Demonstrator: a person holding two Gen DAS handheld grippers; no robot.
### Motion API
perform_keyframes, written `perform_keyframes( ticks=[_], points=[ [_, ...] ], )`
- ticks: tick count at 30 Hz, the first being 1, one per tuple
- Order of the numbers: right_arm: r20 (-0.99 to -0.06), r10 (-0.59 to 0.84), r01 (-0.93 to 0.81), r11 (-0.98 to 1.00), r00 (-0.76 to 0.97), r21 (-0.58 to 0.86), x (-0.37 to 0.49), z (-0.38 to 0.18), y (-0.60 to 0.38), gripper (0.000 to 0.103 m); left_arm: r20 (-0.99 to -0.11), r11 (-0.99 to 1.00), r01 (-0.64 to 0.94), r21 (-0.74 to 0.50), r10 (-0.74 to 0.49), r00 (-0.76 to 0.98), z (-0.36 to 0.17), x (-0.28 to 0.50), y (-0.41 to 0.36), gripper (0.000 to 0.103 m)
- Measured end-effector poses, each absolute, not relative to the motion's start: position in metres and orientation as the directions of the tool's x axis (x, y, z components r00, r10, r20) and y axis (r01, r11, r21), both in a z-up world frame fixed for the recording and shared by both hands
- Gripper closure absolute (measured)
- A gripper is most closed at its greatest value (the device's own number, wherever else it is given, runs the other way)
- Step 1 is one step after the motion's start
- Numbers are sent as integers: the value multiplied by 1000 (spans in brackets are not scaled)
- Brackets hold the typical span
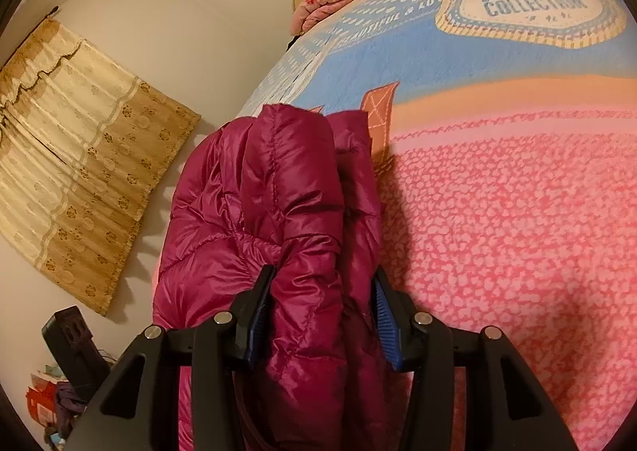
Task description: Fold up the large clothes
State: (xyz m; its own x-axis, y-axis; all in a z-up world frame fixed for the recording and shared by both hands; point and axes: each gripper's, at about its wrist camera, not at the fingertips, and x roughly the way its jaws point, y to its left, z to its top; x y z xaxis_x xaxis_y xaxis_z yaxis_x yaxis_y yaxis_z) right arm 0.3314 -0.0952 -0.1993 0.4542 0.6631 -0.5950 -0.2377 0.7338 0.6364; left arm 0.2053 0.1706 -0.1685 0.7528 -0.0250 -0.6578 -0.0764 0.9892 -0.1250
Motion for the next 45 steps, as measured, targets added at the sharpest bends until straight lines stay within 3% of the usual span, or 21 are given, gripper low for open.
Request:
perform_keyframes(
  ticks=[9, 26, 45],
  points=[
    [-633, 529, -171, 826, 565, 537, 307, -162, -116, 49, -603, 994, -71, -79, 9, 798, -135, 182, 169, 2],
    [-506, 462, -314, 882, 728, 352, 208, -61, -97, 40, -430, 992, -62, -110, 8, 903, -62, 141, 159, 0],
    [-473, 450, -324, 888, 757, 326, 179, -46, -94, 36, -386, 992, -48, -121, -3, 923, -51, 129, 152, 0]
  ],
)
